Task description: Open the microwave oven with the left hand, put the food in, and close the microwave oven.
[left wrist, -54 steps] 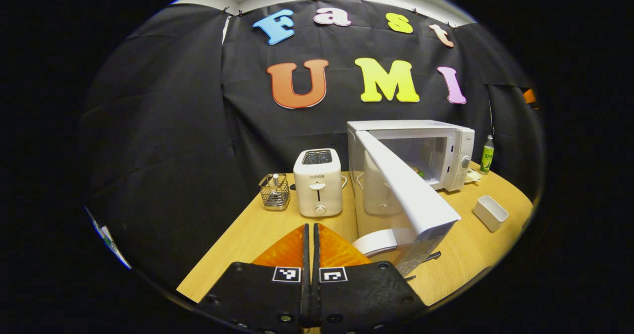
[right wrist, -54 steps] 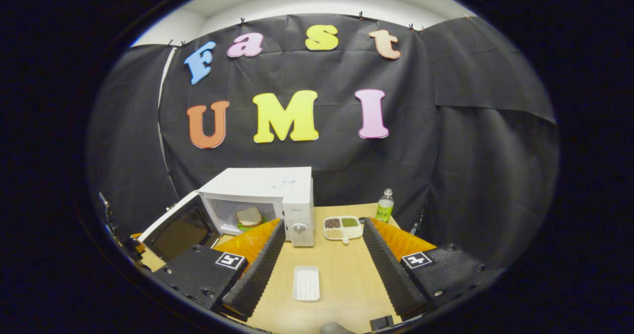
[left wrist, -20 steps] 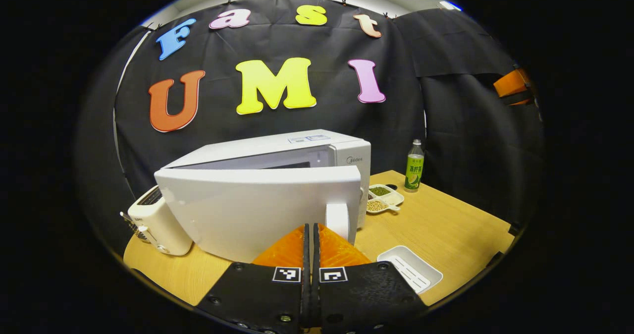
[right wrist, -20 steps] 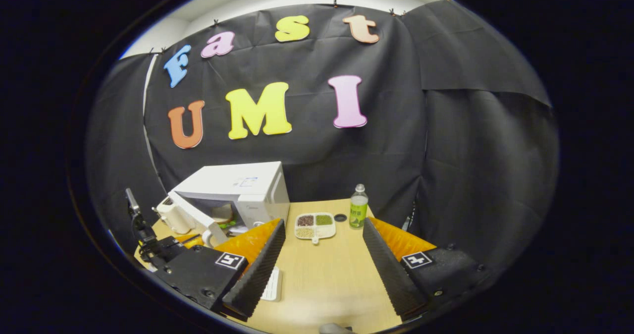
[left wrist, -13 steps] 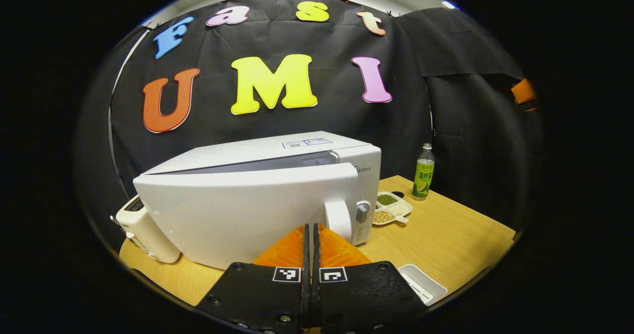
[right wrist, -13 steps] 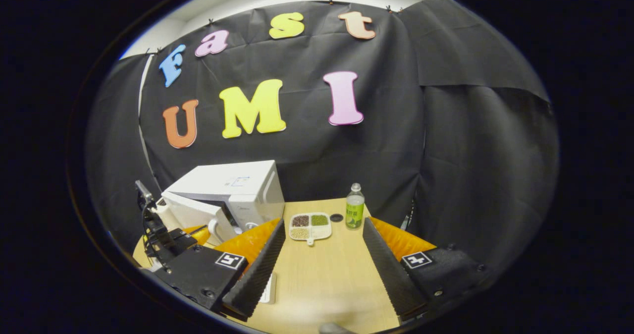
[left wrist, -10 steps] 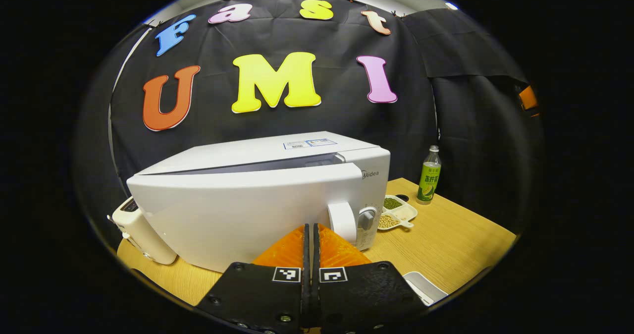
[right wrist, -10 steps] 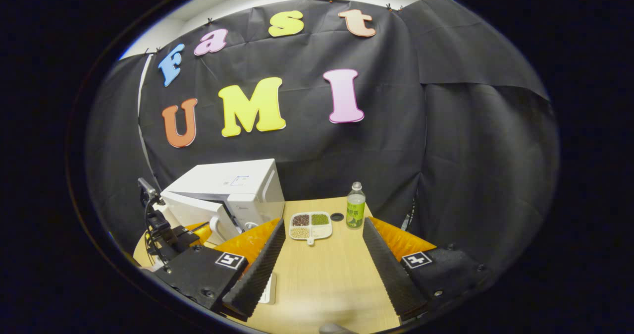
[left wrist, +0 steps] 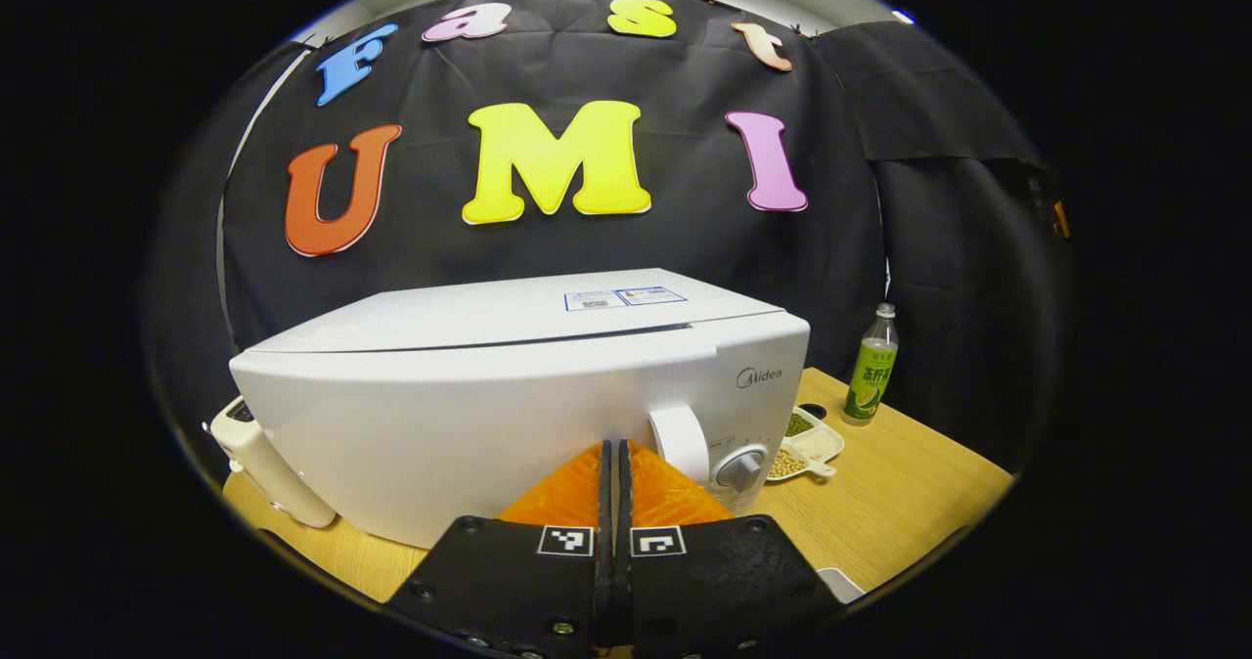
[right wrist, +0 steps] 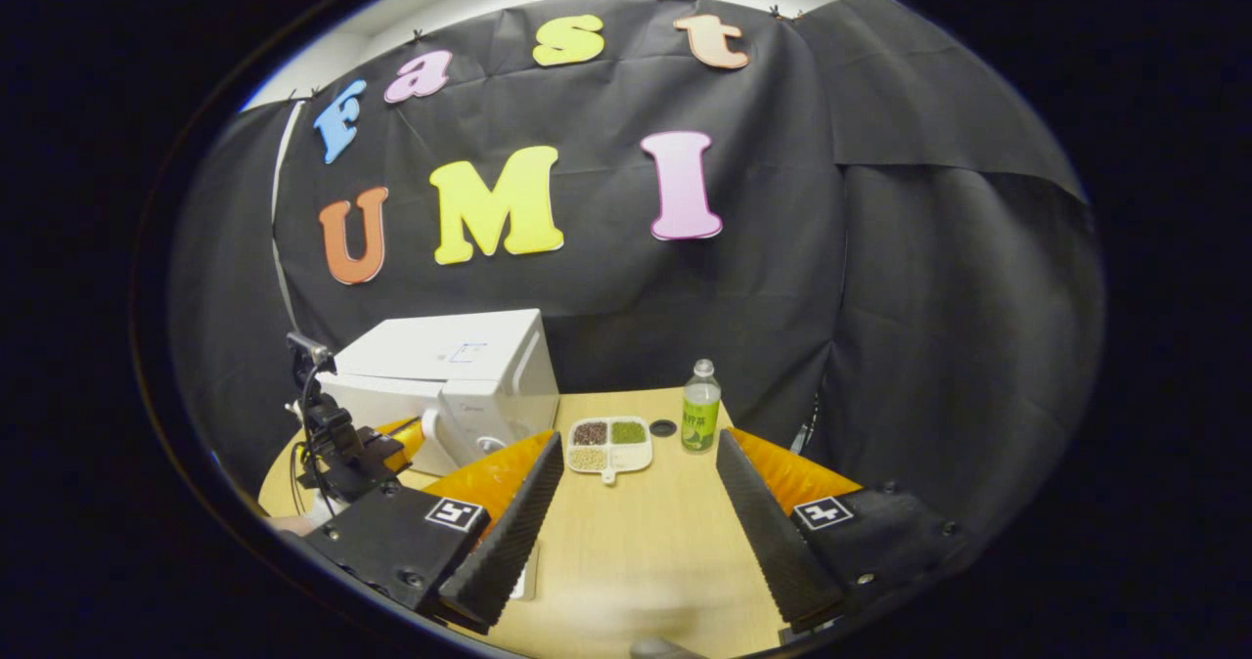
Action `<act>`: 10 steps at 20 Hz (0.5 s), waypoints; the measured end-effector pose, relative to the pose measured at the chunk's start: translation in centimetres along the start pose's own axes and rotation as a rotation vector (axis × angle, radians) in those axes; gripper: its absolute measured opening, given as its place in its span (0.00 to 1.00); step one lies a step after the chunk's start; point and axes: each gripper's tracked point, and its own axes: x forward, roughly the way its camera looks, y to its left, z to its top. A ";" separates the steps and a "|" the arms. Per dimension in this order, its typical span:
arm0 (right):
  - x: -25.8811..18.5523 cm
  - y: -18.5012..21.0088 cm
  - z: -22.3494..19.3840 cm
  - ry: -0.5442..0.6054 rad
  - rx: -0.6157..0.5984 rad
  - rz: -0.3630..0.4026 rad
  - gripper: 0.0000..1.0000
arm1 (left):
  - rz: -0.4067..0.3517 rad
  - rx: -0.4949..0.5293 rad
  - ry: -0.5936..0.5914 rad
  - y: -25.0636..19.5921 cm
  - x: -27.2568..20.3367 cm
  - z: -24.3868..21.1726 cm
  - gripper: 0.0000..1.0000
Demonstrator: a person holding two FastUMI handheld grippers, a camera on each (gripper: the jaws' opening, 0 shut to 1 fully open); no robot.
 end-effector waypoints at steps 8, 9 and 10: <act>0.4 0.4 0.0 -0.002 0.006 0.013 1.00 | 0.041 -0.032 0.007 0.1 1.2 0.1 0.00; 0.4 0.5 0.2 -0.009 0.006 0.016 1.00 | 0.039 -0.029 0.015 0.2 1.0 -0.2 0.00; 0.4 0.5 0.4 -0.016 0.006 0.017 1.00 | 0.047 -0.025 0.025 0.4 0.8 -0.3 0.00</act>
